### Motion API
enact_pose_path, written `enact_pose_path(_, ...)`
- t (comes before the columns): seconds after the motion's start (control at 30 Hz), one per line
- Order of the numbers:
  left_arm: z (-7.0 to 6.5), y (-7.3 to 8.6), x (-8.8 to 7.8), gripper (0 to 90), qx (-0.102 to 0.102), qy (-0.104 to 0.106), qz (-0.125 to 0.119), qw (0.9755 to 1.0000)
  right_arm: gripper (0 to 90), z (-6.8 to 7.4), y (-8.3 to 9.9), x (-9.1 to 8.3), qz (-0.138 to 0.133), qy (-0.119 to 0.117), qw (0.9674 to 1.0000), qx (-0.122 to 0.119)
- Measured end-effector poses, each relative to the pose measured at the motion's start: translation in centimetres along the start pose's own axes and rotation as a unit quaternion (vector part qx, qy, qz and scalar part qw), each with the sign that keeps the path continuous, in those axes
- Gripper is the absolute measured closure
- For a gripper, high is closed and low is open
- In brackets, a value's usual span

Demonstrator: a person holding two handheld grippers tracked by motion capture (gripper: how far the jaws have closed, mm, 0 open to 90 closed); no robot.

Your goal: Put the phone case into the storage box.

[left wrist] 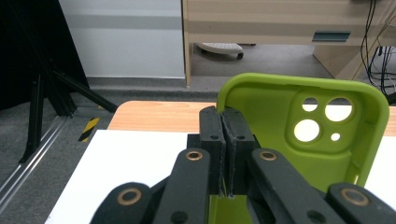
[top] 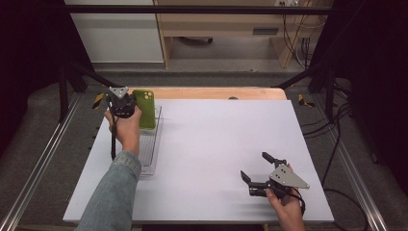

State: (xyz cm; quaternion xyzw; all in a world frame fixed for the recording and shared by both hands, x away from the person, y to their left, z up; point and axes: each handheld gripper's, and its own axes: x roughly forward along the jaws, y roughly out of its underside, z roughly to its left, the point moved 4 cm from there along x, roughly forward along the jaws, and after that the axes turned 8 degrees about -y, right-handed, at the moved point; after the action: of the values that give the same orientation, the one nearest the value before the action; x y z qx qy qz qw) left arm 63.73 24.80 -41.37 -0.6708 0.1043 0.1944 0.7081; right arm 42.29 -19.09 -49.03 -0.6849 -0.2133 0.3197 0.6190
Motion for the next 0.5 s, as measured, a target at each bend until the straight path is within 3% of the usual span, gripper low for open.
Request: enact_pose_path(0.5,-0.03,0.28,0.23,87.6,-0.008,-0.001,0.006,1.0,3.4,0.0,0.02,0.02,0.001,0.0,1.0,-0.001)
